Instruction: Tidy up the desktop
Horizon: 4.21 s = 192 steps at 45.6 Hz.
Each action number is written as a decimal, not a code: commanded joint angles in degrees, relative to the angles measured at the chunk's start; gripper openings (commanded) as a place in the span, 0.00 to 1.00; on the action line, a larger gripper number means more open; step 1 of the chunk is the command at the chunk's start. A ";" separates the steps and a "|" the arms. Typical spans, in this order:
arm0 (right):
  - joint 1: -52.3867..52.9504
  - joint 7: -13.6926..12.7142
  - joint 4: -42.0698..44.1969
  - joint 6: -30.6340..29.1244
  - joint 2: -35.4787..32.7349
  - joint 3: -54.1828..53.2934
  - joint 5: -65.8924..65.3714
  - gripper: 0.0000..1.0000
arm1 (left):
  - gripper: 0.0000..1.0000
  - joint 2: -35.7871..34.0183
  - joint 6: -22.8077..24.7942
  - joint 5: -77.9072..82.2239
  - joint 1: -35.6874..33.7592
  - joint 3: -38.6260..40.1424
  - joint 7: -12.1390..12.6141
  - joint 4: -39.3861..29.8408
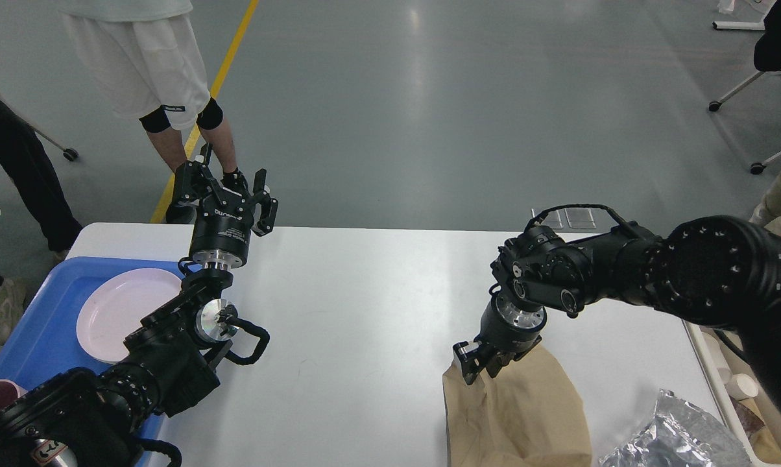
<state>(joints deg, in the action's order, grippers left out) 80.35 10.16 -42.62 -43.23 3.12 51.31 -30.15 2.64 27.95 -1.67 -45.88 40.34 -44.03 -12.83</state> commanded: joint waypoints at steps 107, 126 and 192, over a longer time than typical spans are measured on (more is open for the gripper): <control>41.21 -0.32 -4.05 -11.77 -8.48 4.24 10.38 1.00 | 0.97 0.00 0.00 0.00 0.00 0.00 0.00 0.00; 21.09 -0.32 -4.40 -11.77 1.37 3.80 10.38 1.00 | 0.97 0.00 0.00 0.00 0.00 0.00 0.00 0.00; -8.89 -0.32 9.22 -3.88 0.93 4.68 18.46 1.00 | 0.97 0.00 0.00 0.00 0.00 0.00 0.00 0.00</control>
<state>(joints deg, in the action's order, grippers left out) 74.03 9.85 -35.02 -48.69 4.13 55.87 -11.69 2.64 27.95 -1.67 -45.88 40.34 -44.03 -12.83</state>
